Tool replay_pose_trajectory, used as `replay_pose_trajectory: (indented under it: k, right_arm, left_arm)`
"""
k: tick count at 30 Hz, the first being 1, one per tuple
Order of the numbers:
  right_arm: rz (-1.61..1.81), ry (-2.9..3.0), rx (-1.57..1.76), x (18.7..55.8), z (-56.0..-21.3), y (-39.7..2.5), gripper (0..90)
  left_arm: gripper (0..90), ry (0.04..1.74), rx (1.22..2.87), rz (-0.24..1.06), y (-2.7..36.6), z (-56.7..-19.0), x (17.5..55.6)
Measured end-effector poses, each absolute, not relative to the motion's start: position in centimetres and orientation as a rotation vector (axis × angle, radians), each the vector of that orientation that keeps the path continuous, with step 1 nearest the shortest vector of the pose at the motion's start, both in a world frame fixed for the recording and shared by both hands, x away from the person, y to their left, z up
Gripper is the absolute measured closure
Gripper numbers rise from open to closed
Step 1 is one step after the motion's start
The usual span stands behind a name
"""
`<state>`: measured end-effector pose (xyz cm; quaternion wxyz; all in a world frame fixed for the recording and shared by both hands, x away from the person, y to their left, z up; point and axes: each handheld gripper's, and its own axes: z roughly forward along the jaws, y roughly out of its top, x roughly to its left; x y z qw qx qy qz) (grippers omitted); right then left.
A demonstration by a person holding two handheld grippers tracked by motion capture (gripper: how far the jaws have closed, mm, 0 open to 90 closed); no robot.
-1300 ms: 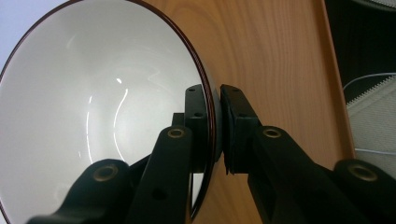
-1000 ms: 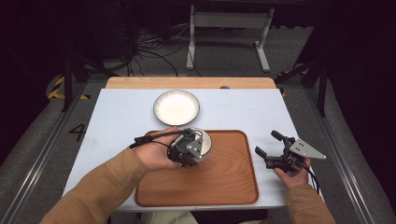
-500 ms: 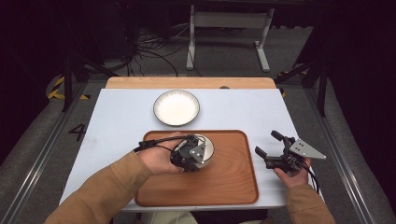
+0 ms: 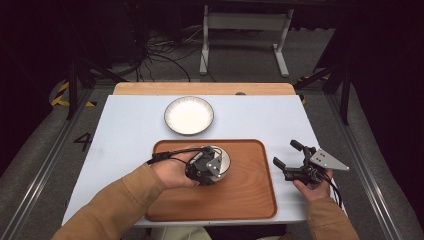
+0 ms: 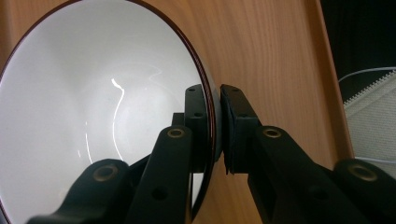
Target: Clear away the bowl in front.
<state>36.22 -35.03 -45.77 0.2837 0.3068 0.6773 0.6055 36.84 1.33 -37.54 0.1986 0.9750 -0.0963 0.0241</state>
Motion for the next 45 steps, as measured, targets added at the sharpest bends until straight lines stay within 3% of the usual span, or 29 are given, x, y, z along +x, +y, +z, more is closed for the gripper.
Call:
replay_pose_trajectory:
  k: [21,45]
  right_arm:
    - [1.620,1.812,0.823,36.2,-45.8,-35.0,4.5]
    - [1.619,1.811,0.823,36.2,-45.8,-35.0,4.5]
  left_arm:
    - [82.6,-0.268,2.765,0.052,1.2,-38.7,36.8]
    - [79.8,-0.212,2.785,-0.079,1.3,-39.3,36.6]
